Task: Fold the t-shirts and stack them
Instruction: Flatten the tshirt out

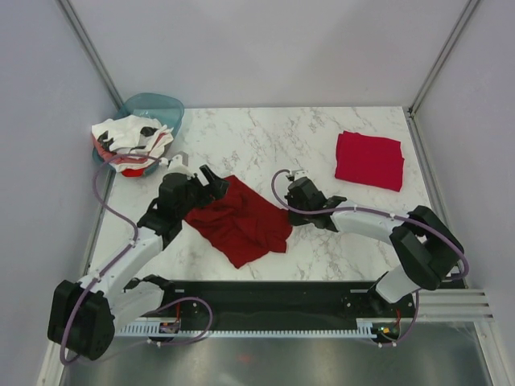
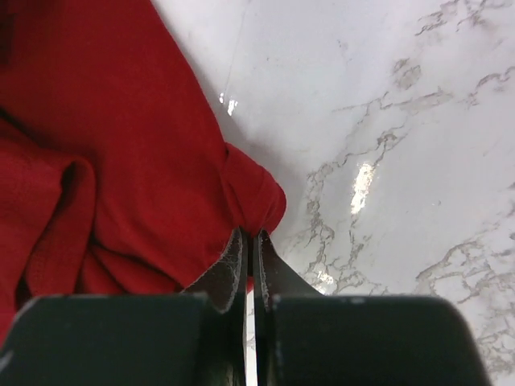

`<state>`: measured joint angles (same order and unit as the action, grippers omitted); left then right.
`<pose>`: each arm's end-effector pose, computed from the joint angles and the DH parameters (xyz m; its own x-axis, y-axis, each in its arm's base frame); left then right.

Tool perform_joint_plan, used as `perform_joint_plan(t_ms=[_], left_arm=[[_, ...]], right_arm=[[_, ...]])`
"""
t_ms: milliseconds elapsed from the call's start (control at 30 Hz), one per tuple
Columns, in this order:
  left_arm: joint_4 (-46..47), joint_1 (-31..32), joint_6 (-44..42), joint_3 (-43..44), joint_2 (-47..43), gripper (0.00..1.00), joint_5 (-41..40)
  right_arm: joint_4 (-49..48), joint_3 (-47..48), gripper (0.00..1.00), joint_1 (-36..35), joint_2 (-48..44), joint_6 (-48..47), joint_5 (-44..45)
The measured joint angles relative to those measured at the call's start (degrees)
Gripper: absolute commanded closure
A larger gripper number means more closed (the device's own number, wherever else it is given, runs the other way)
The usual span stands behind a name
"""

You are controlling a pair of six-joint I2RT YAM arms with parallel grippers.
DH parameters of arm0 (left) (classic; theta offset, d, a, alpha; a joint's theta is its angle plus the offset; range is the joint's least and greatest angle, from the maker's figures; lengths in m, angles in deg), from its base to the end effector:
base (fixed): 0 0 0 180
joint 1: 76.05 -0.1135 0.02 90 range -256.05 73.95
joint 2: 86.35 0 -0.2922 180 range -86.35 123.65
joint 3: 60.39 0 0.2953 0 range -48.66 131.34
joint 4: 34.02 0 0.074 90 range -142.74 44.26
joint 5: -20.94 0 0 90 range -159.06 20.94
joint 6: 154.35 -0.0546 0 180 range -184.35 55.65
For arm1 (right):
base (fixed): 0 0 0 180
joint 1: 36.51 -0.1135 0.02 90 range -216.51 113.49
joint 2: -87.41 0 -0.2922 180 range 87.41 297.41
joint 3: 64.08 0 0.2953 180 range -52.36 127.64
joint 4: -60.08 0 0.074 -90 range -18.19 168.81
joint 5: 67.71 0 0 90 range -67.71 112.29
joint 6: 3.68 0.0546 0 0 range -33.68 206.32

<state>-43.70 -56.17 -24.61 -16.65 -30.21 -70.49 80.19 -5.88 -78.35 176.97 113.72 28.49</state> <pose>0.2494 -0.0888 0.2444 -0.4753 -0.5078 -0.7186 0.0187 0.8107 -0.5852 0.2646 0.2290 0.1517 -0.7995 -0.1018 -0.5919 -0.2760 0.9375 0.2117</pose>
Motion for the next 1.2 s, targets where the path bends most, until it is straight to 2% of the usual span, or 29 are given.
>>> perform_joint_plan(t_ms=[133,300,400,767,1000,1067,1100,1133,1200], left_arm=[[-0.81,4.63,-4.22,3.04,3.96,0.12,1.36],[-3.89,13.35,-10.23,10.75,8.9,0.13,-2.27],[-5.49,17.86,-13.84,14.78,11.93,0.13,-5.27],[-10.38,28.13,-22.93,26.45,31.89,0.15,-10.49],[-14.05,29.4,-26.16,33.77,40.63,0.15,-13.49],[-14.53,29.38,-26.77,36.17,43.89,0.26,-14.86],[-15.06,29.38,-27.15,37.38,45.53,0.35,-15.52],[-16.06,29.38,-27.36,38.99,47.6,0.63,-16.63],[-19.89,29.38,-27.3,44.19,53.31,0.98,-20.39]], right_arm=[[0.13,-1.01,1.0,-0.07,-5.51,0.31,3.56],[-0.7,-4.63,1.0,-0.2,-20.24,1.16,11.3],[-1.25,-5.99,1.0,-0.2,-24.76,1.7,15.17],[-1.53,-9.09,1.0,-0.15,-27.78,2.36,18.73],[-1.6,-10.19,1.0,-0.15,-30.8,2.82,20.41],[-1.6,-10.49,1.0,-0.15,-31.32,2.86,20.83],[-1.55,-10.54,1.0,-0.15,-31.41,2.89,20.94],[-1.62,-10.56,1.0,-0.15,-31.45,2.89,21.09],[-1.66,-10.67,1.0,-0.15,-31.45,2.95,21.46]])
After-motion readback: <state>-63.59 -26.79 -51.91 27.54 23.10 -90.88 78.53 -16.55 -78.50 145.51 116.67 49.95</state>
